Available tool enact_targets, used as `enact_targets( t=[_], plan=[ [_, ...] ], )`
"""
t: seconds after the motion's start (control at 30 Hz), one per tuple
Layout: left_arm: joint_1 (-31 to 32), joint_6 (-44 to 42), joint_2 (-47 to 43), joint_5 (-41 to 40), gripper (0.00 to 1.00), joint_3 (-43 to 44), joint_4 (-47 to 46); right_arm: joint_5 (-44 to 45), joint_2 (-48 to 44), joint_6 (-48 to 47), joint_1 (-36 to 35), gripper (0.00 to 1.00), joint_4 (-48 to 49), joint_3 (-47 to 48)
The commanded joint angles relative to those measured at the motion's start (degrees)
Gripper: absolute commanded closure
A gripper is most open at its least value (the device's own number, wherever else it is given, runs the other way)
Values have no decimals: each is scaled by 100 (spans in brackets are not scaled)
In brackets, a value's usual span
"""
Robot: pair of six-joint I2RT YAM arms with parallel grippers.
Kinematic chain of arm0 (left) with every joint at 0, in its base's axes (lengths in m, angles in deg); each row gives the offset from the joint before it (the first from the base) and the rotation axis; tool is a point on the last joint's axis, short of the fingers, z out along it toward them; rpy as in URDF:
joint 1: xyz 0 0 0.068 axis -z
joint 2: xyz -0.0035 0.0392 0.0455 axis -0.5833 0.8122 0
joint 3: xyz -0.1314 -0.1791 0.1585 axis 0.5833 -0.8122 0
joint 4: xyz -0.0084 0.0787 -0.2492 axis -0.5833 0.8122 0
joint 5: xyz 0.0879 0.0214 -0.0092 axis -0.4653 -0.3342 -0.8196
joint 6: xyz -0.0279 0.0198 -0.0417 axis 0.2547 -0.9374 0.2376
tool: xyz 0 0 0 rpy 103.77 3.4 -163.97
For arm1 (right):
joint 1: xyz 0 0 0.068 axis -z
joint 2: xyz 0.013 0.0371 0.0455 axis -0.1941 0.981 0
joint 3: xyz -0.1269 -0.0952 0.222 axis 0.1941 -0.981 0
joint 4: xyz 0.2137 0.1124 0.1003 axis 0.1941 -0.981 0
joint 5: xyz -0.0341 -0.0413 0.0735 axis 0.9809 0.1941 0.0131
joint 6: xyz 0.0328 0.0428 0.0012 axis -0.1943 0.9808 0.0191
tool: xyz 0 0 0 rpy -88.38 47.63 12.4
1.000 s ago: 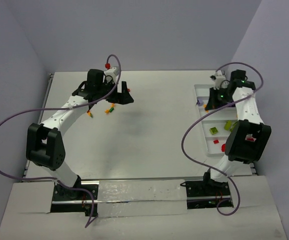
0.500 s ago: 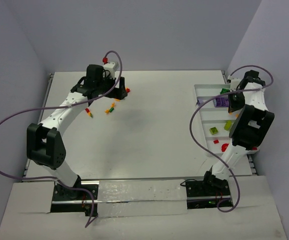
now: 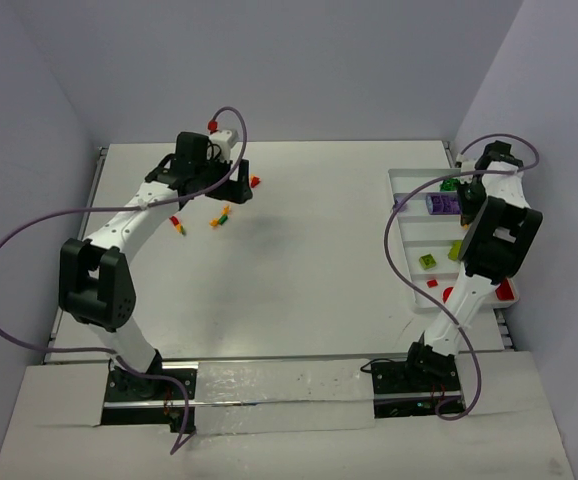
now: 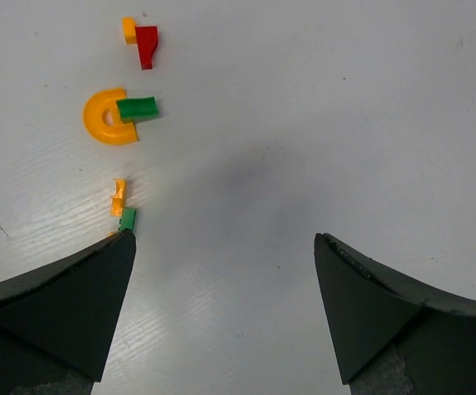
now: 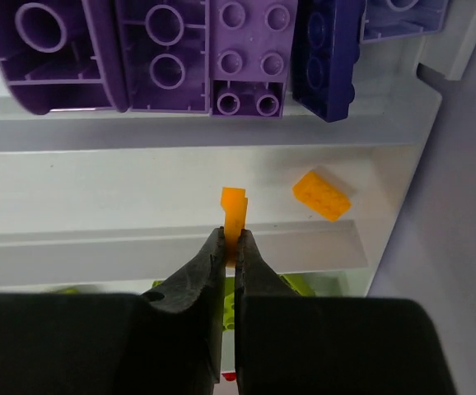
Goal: Sort the legos into containers by color
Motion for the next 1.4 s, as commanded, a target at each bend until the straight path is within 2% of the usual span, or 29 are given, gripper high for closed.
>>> enact_targets(
  t=[0.0,0.07,0.17,0.27,0.47,0.57,0.7,0.73,0.8,1.07,1.37],
  plan=[
    [-207,-32,111,101,1,310,160,299,193,19,-49,88,123,171],
    [-393,20,186,101,1,297,252,461,239,31,-40,74,151,102],
    [-621,113,273,-30,5,352,439,482,276,49,-47,62,156,94],
    [-828,250,313,-271,8,374,627,478,266,100,-52,54,129,152],
    [-1327,617,207,-713,14,9,653,316,-81,196,-332,46,-44,285],
    [-1810,821,287,-930,20,-121,679,308,-468,295,-781,36,-53,330],
    [-1975,856,496,-1365,29,-191,653,308,-703,544,-1207,26,-123,513],
    [-1975,909,549,-1367,30,-191,671,308,-747,589,-1296,17,-123,557],
    [-2188,1073,674,-1360,32,-176,655,299,-856,723,-1465,16,-171,672],
    [-2189,1851,1266,-1834,35,362,905,-173,-1103,982,-1743,14,-414,912],
    [-2112,2060,1665,-1732,35,701,1001,-298,-1174,1029,-1776,13,-448,765]
  ],
)
